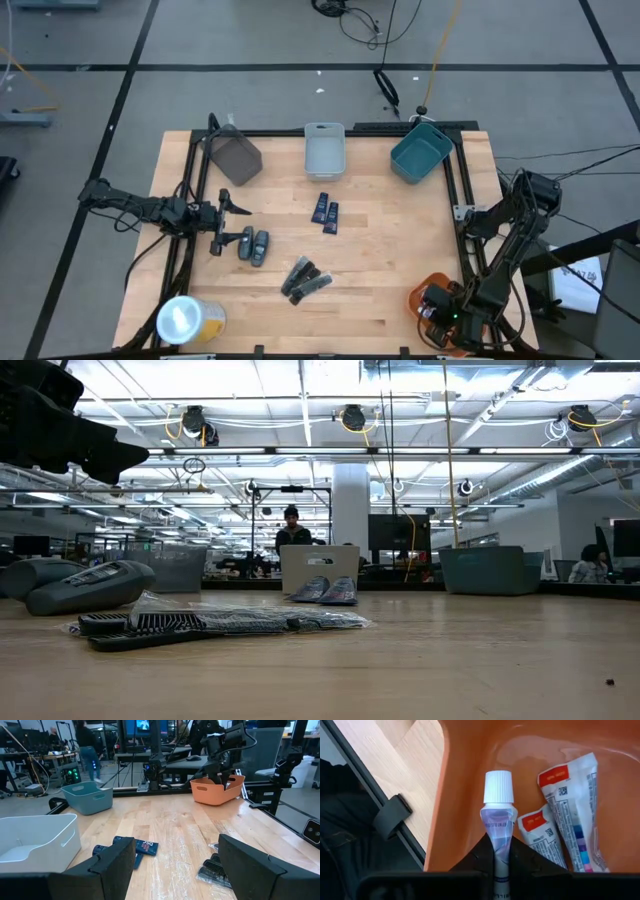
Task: Pick & Place Travel size toiletries
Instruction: Put the white toothpaste into the orange bin, then put the left gray deodorant into the black bin
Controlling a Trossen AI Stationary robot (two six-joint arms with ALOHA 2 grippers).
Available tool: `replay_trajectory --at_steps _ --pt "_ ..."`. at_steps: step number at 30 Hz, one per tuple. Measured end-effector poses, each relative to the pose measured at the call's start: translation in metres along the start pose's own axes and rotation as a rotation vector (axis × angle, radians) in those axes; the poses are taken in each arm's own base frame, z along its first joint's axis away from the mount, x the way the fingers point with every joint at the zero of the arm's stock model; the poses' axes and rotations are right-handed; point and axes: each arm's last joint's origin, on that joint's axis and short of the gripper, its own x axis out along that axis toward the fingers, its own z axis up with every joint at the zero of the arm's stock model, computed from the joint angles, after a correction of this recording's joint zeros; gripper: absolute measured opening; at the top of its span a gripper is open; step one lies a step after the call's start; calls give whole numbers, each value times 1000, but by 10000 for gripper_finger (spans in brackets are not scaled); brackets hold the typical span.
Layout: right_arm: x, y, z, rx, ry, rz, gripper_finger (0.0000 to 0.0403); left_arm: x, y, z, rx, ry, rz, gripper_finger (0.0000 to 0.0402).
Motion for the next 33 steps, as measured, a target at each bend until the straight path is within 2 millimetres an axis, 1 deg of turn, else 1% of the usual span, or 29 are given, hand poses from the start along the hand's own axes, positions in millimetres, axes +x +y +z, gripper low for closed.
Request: replay_trajectory --at_steps 5,13,17,22,26,30,33 --pt "0 2 0 3 5 19 42 0 0 0 0 0 0 282" --pt "-1 3 -1 5 10 28 101 0 0 0 0 0 0 282" --pt "-7 4 0 22 35 52 121 0 0 0 0 0 0 282" --pt "-28 3 3 37 45 116 123 0 0 0 0 0 0 282" --pt "-49 2 8 -8 18 195 117 0 0 0 0 0 0 282" --pt "-77 -1 15 -139 -69 310 115 0 0 0 0 0 0 282" --pt "-100 -6 24 -299 -219 389 114 0 0 0 0 0 0 282"
